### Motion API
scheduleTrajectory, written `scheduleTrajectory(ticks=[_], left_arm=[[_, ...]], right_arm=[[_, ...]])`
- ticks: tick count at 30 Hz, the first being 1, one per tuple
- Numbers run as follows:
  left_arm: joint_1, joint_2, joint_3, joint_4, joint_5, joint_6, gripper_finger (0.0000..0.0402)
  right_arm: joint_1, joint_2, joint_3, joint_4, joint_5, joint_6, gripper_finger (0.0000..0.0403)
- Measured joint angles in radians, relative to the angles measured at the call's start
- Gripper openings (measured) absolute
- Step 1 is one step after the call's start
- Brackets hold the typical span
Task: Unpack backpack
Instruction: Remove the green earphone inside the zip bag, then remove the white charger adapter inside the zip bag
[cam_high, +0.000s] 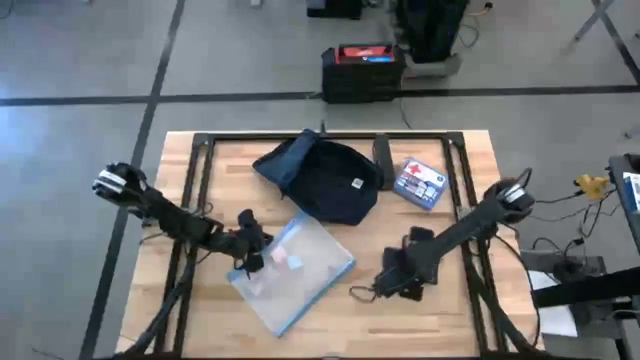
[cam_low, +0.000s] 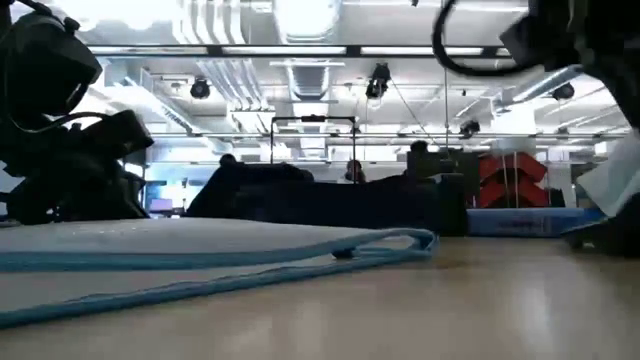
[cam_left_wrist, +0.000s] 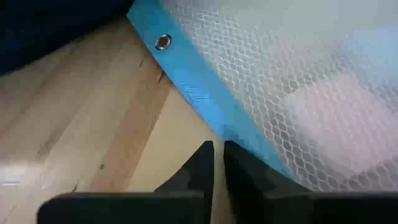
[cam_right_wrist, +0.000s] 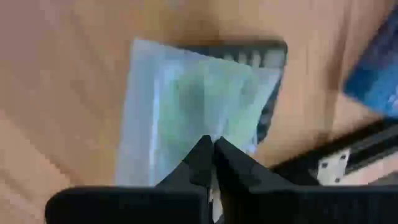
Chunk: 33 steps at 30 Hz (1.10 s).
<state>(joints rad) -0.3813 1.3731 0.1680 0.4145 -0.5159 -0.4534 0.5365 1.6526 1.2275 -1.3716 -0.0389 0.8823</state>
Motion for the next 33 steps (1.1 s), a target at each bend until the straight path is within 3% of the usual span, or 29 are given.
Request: scheduleTrajectory(ticks=[5,9,16,19,23,27,33], left_arm=[[0.000,0.000,0.000,0.001,-0.001,0.008,0.0025],[0.000,0.000,0.000,0.002,0.000,0.008,0.0025],[0.000,0.000,0.000,0.005,0.001,0.007,0.0025],[0.000,0.000,0.000,0.005,0.002,0.007,0.0025],[0.000,0.000,0.000,0.009,0.009,0.007,0.0025],[0.000,0.000,0.000,0.011,0.010,0.007,0.0025],[0.000,0.000,0.000,0.012,0.010,0.007,0.0025]], right_arm=[[0.000,-0.060,-0.139,0.223,-0.152,0.121,0.0000],[0.000,-0.048,-0.171,0.223,-0.202,0.186,0.0008],[0.000,-0.051,-0.114,0.148,-0.229,0.236,0.0092],[0.000,-0.050,-0.050,0.053,-0.181,0.247,0.0141],[0.000,-0.050,0.019,0.080,-0.011,0.227,0.0197],[-0.008,-0.048,0.025,0.359,0.165,0.085,0.0233],[-0.071,0.029,-0.043,0.766,0.201,-0.108,0.0235]])
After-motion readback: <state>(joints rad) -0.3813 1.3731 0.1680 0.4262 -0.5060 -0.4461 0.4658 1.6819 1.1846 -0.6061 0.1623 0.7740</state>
